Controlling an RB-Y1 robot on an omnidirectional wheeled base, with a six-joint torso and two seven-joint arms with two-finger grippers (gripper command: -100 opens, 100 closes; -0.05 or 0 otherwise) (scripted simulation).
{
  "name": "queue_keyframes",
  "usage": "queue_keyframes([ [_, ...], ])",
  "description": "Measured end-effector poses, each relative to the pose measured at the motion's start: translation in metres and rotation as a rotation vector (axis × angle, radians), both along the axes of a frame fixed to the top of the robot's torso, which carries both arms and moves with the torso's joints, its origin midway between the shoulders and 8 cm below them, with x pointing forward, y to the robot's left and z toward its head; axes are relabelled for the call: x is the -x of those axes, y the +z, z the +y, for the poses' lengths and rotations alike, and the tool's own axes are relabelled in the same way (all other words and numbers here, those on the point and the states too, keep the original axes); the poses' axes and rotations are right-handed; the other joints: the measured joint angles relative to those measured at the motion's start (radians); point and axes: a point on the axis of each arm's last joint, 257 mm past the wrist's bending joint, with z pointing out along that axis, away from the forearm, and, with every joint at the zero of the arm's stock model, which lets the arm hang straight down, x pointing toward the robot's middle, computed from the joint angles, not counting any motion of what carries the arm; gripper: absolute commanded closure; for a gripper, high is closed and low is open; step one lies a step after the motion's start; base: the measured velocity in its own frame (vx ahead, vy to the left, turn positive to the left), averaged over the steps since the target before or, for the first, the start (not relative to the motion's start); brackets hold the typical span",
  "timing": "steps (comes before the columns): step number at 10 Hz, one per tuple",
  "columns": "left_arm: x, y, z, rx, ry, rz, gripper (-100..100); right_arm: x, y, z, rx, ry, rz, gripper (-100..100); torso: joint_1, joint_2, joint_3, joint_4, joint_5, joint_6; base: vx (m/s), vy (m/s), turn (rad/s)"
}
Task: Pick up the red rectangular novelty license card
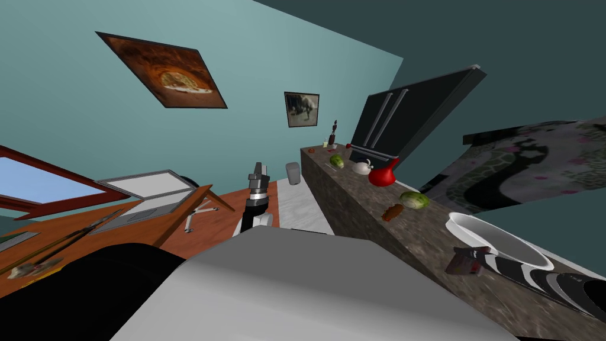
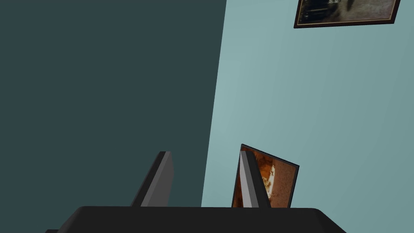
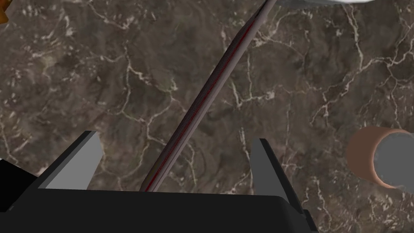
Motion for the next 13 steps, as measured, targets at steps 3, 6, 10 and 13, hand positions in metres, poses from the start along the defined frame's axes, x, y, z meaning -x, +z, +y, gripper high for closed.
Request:
queue_keyframes([
  [3, 0.000, 0.000, 0.000, 0.000, 0.000, 0.000, 0, 0.021, -0.001, 0.000, -0.069, -0.087, 0.032, -100, 0.001, 0.002, 0.001, 0.000, 0.000, 0.000, 0.059, -0.022, 0.033],
  [6, 0.000, 0.000, 0.000, 0.000, 0.000, 0.000, 0, 0.045, 0.000, -0.002, -0.150, -0.209, 0.064, -100, 0.000, 0.000, 0.000, 0.000, 0.000, 0.000, 0.071, -0.023, 0.020],
  [10, 0.000, 0.000, 0.000, 0.000, 0.000, 0.000, 0, 0.075, 0.002, 0.003, -0.240, -0.345, 0.101, -100, 0.001, 0.001, 0.001, 0.000, 0.000, 0.000, 0.059, -0.026, 0.020],
  [13, 0.000, 0.000, 0.000, 0.000, 0.000, 0.000, 0, 0.094, 0.009, 0.002, -0.303, -0.442, 0.129, -100, 0.000, 0.001, 0.001, 0.000, 0.000, 0.000, 0.067, -0.029, 0.027],
])
